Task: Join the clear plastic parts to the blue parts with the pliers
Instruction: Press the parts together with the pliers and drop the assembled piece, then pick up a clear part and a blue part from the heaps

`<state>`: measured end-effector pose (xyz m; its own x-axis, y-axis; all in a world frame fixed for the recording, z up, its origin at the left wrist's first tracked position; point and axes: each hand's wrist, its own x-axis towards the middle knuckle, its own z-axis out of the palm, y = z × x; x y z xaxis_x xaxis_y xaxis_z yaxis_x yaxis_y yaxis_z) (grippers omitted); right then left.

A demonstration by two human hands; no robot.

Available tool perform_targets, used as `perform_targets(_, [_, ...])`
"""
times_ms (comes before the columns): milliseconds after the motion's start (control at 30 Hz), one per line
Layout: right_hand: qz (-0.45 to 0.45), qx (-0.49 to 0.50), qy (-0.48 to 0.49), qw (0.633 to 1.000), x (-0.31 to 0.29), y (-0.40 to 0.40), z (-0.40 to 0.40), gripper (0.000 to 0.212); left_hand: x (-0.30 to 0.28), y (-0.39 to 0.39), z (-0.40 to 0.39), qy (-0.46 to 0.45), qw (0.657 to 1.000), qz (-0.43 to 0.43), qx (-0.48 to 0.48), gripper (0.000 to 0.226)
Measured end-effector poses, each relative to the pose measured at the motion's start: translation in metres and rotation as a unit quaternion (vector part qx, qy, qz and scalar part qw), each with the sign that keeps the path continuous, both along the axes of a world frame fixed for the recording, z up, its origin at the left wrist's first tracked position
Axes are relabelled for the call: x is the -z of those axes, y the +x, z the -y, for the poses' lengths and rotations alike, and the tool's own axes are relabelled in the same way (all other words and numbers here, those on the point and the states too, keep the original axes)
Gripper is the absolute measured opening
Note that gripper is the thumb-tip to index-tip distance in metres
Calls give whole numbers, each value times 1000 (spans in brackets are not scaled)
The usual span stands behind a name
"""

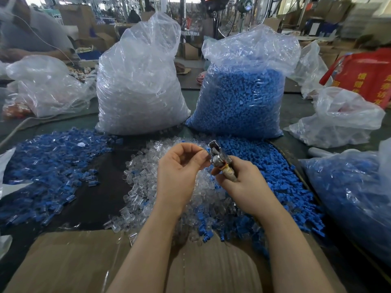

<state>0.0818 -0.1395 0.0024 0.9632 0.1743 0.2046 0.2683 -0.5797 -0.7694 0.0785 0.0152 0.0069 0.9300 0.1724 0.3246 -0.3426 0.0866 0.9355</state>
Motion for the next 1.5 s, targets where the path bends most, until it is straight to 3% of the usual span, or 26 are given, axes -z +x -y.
perform_targets(200, [-4,11,-12,1000,2,-1,0,18,-1,-1,-1,-1,1000,-2,9,13])
perform_targets(533, [15,29,-48,998,2,-1,-5,8,-2,-1,-2,-11,999,-31,0,15])
perform_targets(667, [36,85,-102,991,7,3,-3,5,-4,1,-28,-18,995,-66,-67,9])
perform_targets(767, [27,151,-126,980,10,7,4,11,5,4,-72,-39,970,-119,-210,8])
perform_targets(900, [8,223,-185,957,13,10,11,24,29,6,-127,-54,908,-199,-365,15])
perform_targets(1100, [-25,271,-259,927,18,11,17,27,46,13,-150,-144,871,-256,-393,29])
perform_targets(1167, [-30,283,-269,920,18,11,17,26,46,13,-149,-84,867,-257,-419,31])
perform_targets(1267, [-39,296,-287,910,20,10,17,23,44,7,-142,154,860,-231,-428,26])
perform_targets(1367, [-43,310,-299,901,21,9,17,17,43,7,-134,350,843,-219,-345,26])
perform_targets(1500, [-56,296,-314,900,23,7,15,15,47,8,-125,431,827,-247,-265,31])
